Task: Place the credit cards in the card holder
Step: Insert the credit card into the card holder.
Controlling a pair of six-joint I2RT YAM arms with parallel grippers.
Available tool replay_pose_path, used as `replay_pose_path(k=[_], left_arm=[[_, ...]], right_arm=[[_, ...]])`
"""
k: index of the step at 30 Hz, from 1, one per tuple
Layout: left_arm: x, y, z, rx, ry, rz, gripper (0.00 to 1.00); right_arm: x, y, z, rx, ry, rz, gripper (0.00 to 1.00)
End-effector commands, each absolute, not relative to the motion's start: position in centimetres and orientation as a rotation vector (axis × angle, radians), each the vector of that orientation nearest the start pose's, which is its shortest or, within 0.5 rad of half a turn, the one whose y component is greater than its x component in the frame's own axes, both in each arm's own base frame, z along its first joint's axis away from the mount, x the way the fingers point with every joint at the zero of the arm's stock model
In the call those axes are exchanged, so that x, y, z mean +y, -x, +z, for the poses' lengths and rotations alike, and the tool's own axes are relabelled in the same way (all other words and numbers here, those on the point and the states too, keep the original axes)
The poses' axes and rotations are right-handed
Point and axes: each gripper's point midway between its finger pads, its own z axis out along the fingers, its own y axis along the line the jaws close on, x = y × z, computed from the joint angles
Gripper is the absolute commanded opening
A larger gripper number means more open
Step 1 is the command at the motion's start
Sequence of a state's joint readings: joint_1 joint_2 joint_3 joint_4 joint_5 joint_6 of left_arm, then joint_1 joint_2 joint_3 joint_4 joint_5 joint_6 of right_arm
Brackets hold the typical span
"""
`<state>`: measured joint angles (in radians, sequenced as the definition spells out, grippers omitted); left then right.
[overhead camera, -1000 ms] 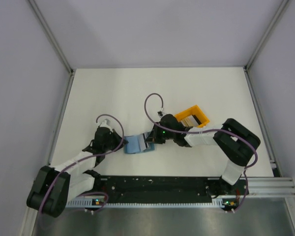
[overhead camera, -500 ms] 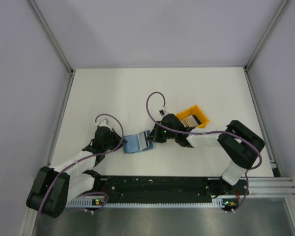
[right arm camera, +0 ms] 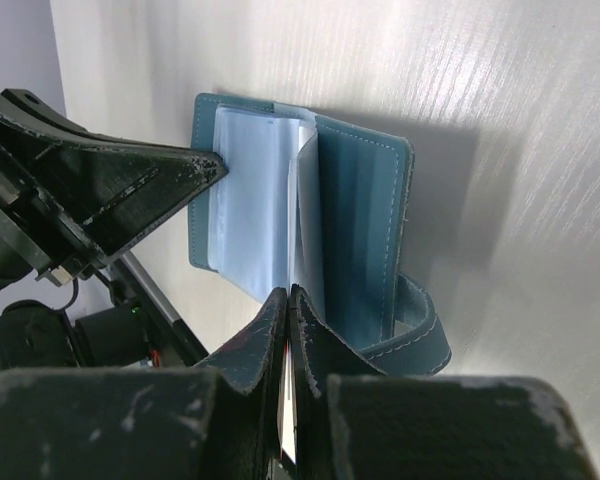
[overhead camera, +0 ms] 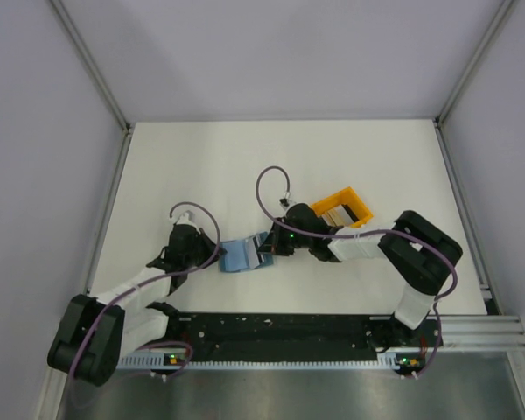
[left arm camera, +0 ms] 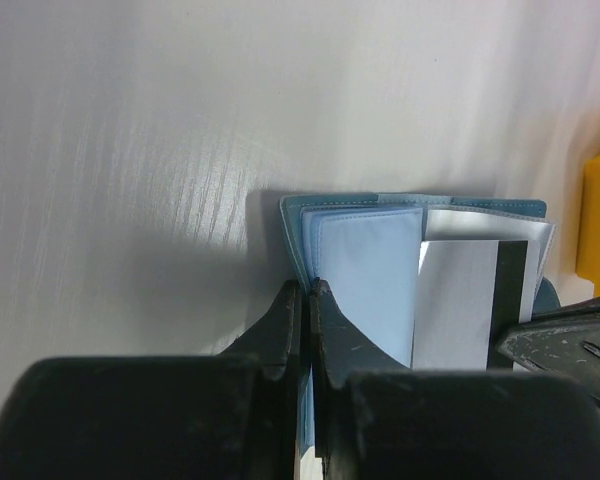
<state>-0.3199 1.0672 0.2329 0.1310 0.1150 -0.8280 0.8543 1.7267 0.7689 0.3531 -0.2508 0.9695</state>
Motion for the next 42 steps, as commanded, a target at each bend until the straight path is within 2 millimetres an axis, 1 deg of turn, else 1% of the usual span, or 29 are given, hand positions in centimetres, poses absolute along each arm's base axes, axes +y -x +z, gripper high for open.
replay_pose_path(k=[1, 2, 9, 15, 18, 27, 30, 31, 32, 33, 37, 41, 42], left_arm=[[-12.8, -24.1, 1.9, 2.34, 0.536, -0.66, 0.03], [-12.8, -24.1, 1.8, 2.343, 0.538, -0.659, 0.03], [-12.7, -24.1, 1.6, 2.351, 0.539, -0.648, 0.03], [-12.7, -24.1, 1.5, 2.351, 0.542, -0.647, 0.03], [-12.7, -24.2, 1.6, 2.349, 0.538, -0.649, 0.03], [-13.0, -24.1, 1.7, 2.35, 0.515, -0.668, 0.15], [-13.0, -24.0, 1.8, 2.346, 0.509, -0.67, 0.22], [-13.0, -24.0, 1.8, 2.344, 0.502, -0.671, 0.22], [-13.0, -24.0, 1.9, 2.342, 0.504, -0.67, 0.19], [-12.9, -24.0, 1.9, 2.341, 0.504, -0.667, 0.18], [-13.0, -24.0, 1.9, 2.337, 0.502, -0.671, 0.18], [-13.0, -24.0, 1.8, 2.342, 0.499, -0.674, 0.05], [-13.0, -23.9, 1.7, 2.343, 0.501, -0.672, 0.04]], right_arm=[[39.3, -23.9, 7.9, 2.372, 0.067, 1.293, 0.0], [39.4, -23.8, 8.1, 2.359, 0.071, 1.309, 0.0], [39.4, -23.9, 8.4, 2.337, 0.073, 1.32, 0.0], [39.1, -24.0, 7.4, 2.374, 0.056, 1.281, 0.0], [39.1, -24.2, 7.2, 2.374, 0.057, 1.268, 0.0], [39.8, -24.9, 7.1, 2.373, 0.081, 1.275, 0.0], [39.8, -25.2, 6.9, 2.378, 0.081, 1.258, 0.0], [39.7, -25.3, 6.6, 2.389, 0.079, 1.242, 0.0], [39.7, -25.4, 6.4, 2.399, 0.077, 1.221, 0.0], [39.5, -25.4, 6.1, 2.408, 0.072, 1.205, 0.0], [39.7, -25.2, 5.4, 2.426, 0.056, 1.224, 0.0], [39.6, -24.9, 4.7, 2.457, 0.031, 1.207, 0.0], [39.5, -24.7, 4.6, 2.464, 0.027, 1.201, 0.0]])
